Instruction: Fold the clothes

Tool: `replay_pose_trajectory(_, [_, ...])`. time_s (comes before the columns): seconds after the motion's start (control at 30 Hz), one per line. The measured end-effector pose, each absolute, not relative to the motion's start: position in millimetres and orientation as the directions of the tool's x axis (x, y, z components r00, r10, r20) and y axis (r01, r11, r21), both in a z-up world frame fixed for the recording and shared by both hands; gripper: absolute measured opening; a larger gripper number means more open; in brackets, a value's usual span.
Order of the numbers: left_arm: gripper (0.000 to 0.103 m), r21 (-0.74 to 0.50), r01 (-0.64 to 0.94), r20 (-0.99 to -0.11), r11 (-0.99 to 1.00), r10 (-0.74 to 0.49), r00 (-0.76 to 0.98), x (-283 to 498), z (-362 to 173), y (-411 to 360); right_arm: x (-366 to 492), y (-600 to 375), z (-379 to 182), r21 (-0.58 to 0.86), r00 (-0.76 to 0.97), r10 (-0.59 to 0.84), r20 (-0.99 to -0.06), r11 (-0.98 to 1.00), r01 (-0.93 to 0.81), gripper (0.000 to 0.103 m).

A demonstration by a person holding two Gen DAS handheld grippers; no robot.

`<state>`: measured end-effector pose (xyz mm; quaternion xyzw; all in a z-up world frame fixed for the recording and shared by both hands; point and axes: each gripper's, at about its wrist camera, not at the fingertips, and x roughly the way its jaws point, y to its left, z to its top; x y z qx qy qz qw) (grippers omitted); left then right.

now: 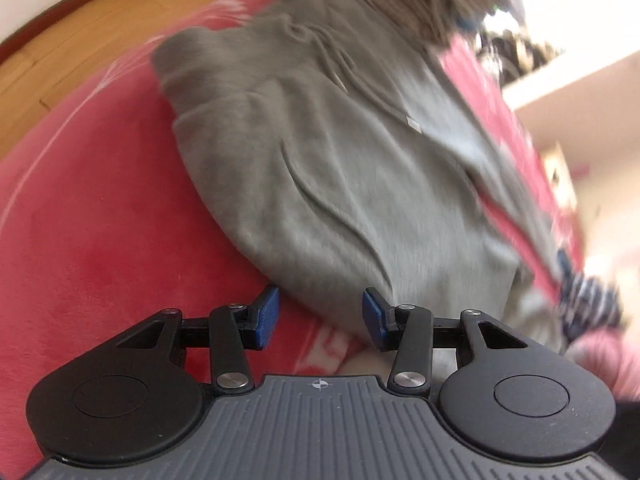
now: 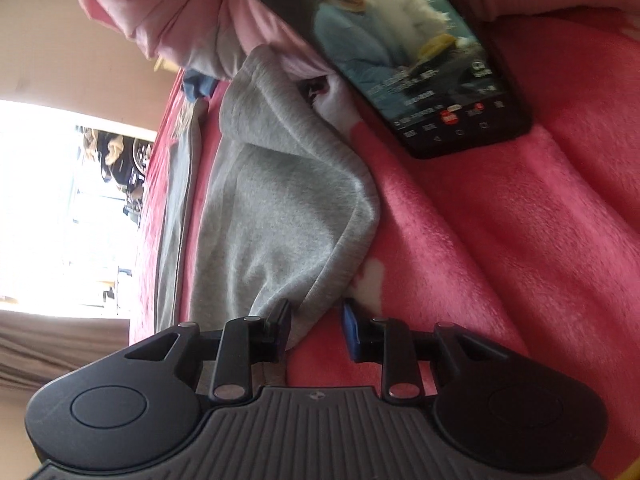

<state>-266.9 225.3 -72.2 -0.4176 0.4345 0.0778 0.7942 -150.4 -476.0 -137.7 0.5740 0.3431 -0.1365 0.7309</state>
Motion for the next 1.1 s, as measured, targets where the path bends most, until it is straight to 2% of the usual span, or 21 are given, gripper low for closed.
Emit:
replay_pose_trajectory(0.37, [0.044, -0.602, -0.491, -0.715, 0.63, -0.151, 0.683, -256, -84, 214, -146, -474, -145, 0.747, 0.747, 0.146, -0.648, 0.311, 0.587, 0.029])
replay_pose_trajectory(0.47, [0.032, -0.6, -0.501, -0.706, 0.623, -0.119, 0.698, -256, -81, 210, -145, -475, -145, 0.746, 0.748, 0.146, -0.648, 0.318, 0.584, 0.029])
replay_pose_trajectory(0.5, [0.022, -0.6, -0.506, -0.705, 0.619, -0.11, 0.701, -256, -80, 209, -145, -475, -145, 0.746, 0.748, 0.146, -0.648, 0.322, 0.583, 0.029])
replay_pose_trajectory(0.57, [0.009, -0.589, -0.525, -0.717, 0.615, -0.097, 0.69, -253, -76, 207, -145, -477, -144, 0.744, 0.748, 0.144, -0.648, 0.33, 0.581, 0.029])
replay_pose_trajectory(0.63, [0.003, -0.564, -0.545, -0.739, 0.62, -0.086, 0.668, -249, -69, 205, -147, -477, -142, 0.738, 0.746, 0.139, -0.651, 0.345, 0.58, 0.029])
replay_pose_trajectory(0.8, [0.002, -0.505, -0.557, -0.773, 0.659, -0.059, 0.632, -247, -38, 209, -150, -476, -138, 0.725, 0.744, 0.124, -0.657, 0.376, 0.577, 0.029])
replay_pose_trajectory(0.9, [0.002, -0.463, -0.585, -0.814, 0.666, -0.059, 0.578, -245, -48, 215, -150, -476, -138, 0.723, 0.745, 0.121, -0.656, 0.382, 0.575, 0.029])
replay_pose_trajectory(1.07, [0.004, -0.531, -0.593, -0.796, 0.606, -0.116, 0.595, -251, -70, 218, -153, -477, -138, 0.725, 0.751, 0.1, -0.653, 0.369, 0.581, 0.031])
replay_pose_trajectory(1.1, [0.008, -0.545, -0.594, -0.789, 0.592, -0.124, 0.601, -252, -73, 220, -154, -478, -138, 0.73, 0.754, 0.099, -0.649, 0.36, 0.581, 0.031])
